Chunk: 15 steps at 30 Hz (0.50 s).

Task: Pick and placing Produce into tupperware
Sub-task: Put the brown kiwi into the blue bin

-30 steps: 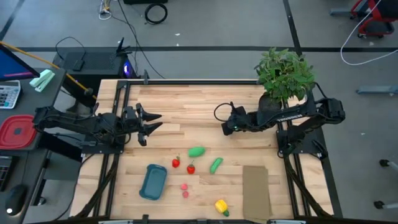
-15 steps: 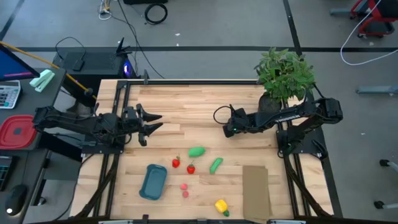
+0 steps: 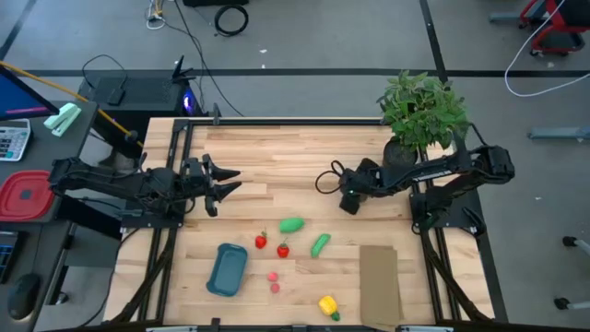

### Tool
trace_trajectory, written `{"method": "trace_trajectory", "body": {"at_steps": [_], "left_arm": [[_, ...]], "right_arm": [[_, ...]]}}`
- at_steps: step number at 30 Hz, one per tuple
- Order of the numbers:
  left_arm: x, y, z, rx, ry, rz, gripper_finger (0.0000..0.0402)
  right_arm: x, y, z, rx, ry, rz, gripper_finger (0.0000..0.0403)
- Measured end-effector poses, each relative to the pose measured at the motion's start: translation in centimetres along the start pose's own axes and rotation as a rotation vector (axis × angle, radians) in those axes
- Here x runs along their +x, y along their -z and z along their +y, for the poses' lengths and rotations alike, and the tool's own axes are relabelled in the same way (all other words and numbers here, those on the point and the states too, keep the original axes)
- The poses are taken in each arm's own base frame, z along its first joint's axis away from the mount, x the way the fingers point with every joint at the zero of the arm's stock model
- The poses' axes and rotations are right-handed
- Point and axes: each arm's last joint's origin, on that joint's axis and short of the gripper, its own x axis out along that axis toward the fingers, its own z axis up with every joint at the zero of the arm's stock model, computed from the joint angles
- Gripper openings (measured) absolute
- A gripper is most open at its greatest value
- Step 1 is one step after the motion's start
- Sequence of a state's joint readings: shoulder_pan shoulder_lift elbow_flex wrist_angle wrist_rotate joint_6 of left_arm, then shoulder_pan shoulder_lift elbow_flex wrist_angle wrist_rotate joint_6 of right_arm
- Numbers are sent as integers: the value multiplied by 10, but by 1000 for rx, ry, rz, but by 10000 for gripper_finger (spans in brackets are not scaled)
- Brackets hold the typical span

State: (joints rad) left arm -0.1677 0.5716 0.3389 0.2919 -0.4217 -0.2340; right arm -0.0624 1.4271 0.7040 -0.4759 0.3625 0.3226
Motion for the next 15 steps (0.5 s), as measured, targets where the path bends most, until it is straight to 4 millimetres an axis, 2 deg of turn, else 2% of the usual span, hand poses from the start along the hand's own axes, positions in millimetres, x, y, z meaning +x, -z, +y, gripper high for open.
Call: {"method": "trace_trajectory", "body": {"at_steps": [5, 9, 12, 15], "left_arm": [[0, 0, 0, -17, 0, 0, 172], [0, 0, 0, -17, -1, 0, 173], [0, 0, 0, -16, -1, 2, 172], [0, 0, 0, -16, -1, 3, 173]], "right_arm": [[-28, -1, -4, -69, -111, -77, 284], [-48, 11, -14, -122, -163, -27, 284], [-54, 20, -19, -234, -141, 25, 284], [-51, 16, -21, -243, -89, -3, 284]]}}
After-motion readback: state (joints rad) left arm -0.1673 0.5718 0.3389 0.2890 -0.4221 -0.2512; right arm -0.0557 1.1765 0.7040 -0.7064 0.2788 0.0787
